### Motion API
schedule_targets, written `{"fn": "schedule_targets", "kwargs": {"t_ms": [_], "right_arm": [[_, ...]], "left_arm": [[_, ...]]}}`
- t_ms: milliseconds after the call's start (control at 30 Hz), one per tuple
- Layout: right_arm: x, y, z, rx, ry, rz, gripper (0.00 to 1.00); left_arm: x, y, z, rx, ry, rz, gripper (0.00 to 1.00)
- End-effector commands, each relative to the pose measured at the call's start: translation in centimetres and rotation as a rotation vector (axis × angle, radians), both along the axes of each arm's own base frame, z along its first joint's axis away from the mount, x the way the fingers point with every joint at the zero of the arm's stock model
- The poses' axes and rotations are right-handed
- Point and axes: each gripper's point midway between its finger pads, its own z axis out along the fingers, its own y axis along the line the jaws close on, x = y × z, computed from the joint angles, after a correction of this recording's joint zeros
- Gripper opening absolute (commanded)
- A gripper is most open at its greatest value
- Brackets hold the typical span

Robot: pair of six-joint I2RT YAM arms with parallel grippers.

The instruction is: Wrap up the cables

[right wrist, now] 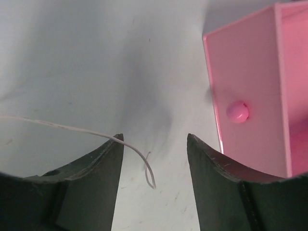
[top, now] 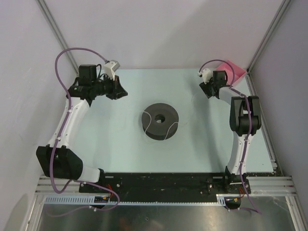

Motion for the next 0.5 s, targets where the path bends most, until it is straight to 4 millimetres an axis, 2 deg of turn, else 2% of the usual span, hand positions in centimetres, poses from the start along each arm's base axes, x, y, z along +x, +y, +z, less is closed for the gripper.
{"fn": "schedule_targets", "kwargs": {"t_ms": [0,67,133,167,267,333,367,467], "right_arm": [[0.1,-1.1,-0.2,-0.036,0.030,0.007,0.57],[-0.6,-1.6,-0.8,-0.032,0.062,0.013,0.49],[-1.5,-2.1,-1.0,-0.020,0.093,0.015,0.35],[-2.0,-2.1,-1.1,-0.014,0.109,0.019,0.28],[-3.6,-3.9,-0.6,0.003,0.130,0.003,0.08],[-4.5,-4.4,-0.1,0.024,0.142,-0.003,0.02],[-4.8,-4.6,0.2,0.038,0.145,-0.007,0.01],[-5.7,-4.5,1.0,0.068,0.151,-0.008,0.00]], "left_arm": [[1.5,0.9,2.0,-0.076,0.008,0.041,0.14],[2.3,1.7,1.9,-0.096,0.031,0.074,0.06],[3.4,2.8,1.8,-0.115,0.057,0.118,0.01],[3.9,3.6,1.7,-0.129,0.071,0.146,0.01],[5.4,5.3,1.7,-0.156,0.097,0.205,0.00],[6.1,6.2,1.0,-0.146,0.108,0.234,0.01],[6.1,6.4,0.3,-0.136,0.117,0.236,0.08],[5.0,6.6,-2.3,-0.113,0.162,0.231,0.42]]}}
